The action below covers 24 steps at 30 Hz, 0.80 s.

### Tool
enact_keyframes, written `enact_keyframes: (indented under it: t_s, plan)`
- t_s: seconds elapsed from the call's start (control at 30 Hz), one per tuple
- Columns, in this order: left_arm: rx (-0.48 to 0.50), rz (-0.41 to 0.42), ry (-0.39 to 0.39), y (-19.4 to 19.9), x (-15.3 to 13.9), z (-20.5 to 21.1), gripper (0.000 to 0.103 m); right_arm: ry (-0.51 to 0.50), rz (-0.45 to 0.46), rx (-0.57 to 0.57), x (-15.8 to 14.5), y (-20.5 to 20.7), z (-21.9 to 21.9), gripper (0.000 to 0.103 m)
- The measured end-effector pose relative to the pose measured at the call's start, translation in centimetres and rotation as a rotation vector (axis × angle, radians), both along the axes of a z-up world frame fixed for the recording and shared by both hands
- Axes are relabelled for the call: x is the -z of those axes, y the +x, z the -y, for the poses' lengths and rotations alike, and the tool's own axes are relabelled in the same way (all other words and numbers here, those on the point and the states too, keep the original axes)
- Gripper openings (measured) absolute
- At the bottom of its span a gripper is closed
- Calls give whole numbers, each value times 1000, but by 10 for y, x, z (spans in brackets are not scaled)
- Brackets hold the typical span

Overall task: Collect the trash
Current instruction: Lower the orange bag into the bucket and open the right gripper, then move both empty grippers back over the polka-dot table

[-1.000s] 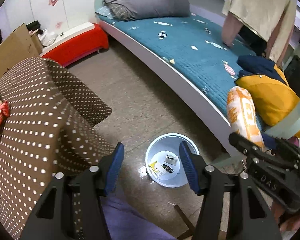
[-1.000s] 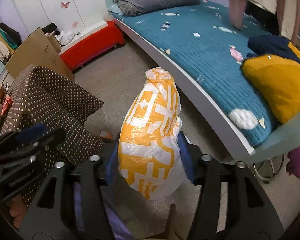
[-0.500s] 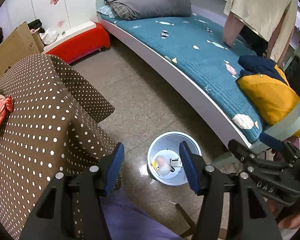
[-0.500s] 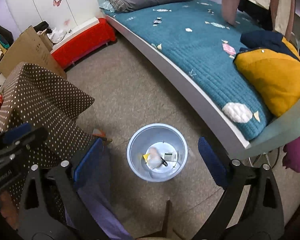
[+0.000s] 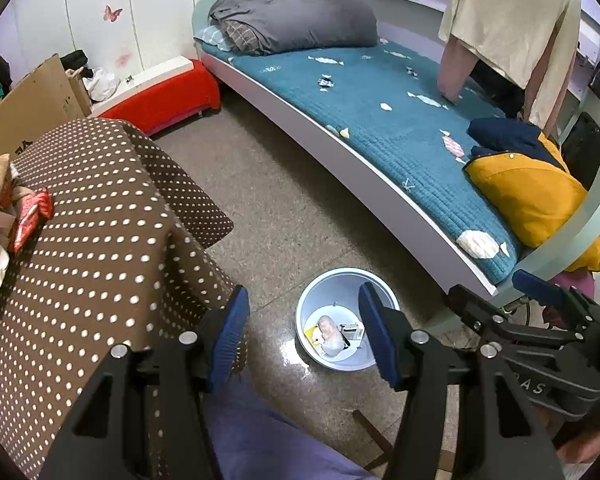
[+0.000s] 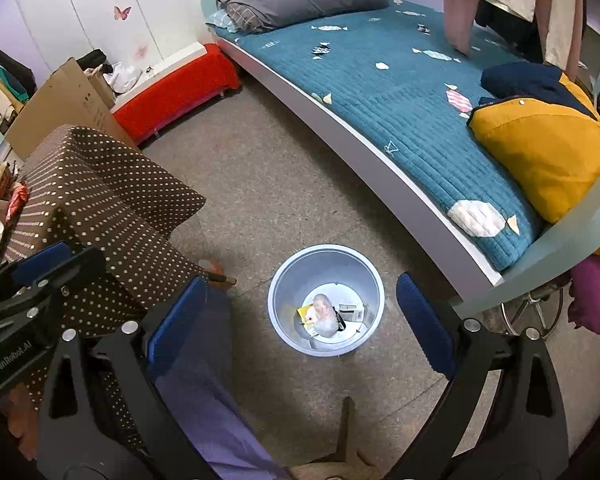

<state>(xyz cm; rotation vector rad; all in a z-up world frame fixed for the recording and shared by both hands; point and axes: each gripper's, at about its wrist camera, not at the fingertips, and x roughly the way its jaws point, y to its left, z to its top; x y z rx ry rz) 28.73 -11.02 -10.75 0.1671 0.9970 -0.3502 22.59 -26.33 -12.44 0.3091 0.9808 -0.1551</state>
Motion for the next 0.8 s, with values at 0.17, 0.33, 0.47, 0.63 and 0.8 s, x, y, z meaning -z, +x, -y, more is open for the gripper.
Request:
enact_keyframes:
  t_s: [0.17,0.33,0.47,0.63,0.8]
  plan:
    - [-21,21,-5,-9,-9,-14,59,-1,27,-5,-9,-4,-12,94]
    - [-46,44,-19,-16,-19,-31,59,-17,61,-37,-22,-5,-28,94]
    - [-73,56,-35,-20,-26,-48,61,-21,90,-73,-33,-3,-44,94]
    - [-123,75,-43,-25,-35,-74,61,-26,117,-128,-42,3,-67,94]
    - [-195,94,-47,-28,-42,-108,64,-31,130,-199,-49,11,-100,94]
